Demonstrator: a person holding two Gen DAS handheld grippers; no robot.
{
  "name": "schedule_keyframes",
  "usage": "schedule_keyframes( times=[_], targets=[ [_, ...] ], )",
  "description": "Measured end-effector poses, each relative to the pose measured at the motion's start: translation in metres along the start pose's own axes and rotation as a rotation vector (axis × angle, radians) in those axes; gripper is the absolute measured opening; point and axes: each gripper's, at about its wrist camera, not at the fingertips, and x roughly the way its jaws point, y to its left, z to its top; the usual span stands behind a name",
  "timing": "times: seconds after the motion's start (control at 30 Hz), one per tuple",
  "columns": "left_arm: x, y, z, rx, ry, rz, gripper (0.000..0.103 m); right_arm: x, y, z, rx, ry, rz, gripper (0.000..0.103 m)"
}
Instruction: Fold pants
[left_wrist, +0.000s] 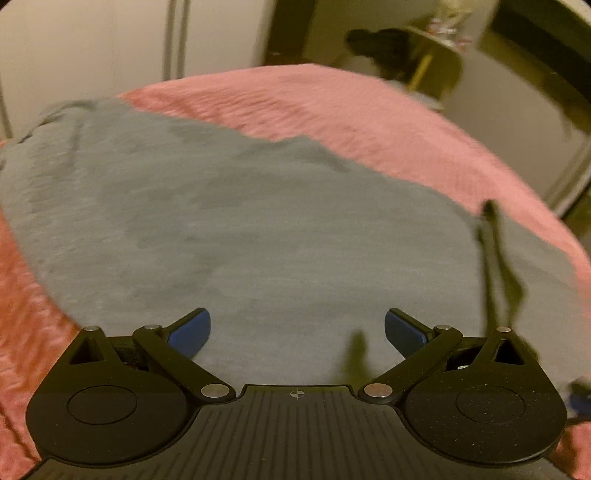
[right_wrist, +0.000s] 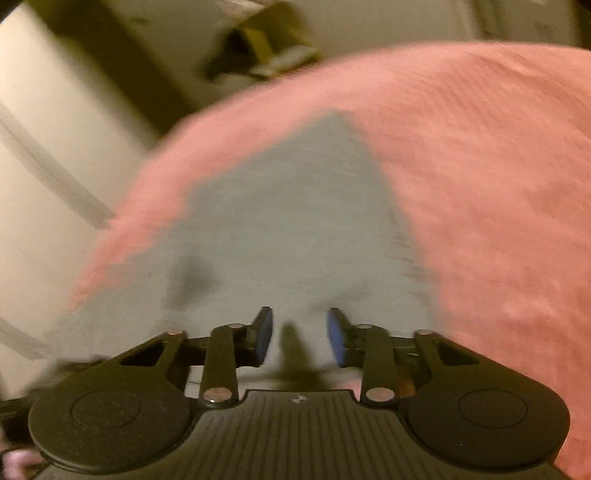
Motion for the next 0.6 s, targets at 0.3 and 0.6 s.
schedule_keyframes(
  times=[0.3, 0.6],
  targets=[
    [0.021, -0.065, 0.004, -0.032, 0.173, -0.344, 0.103, 0.002, -0.016, -0.01, 0.158, -0.003, 0.044, 0.015],
    [0.053, -0.096, 0.002, -0.124, 0.306, -0.427, 0.083, 0.007, -0.03, -0.01, 0.22, 0.001, 0.108, 0.016]
  ],
)
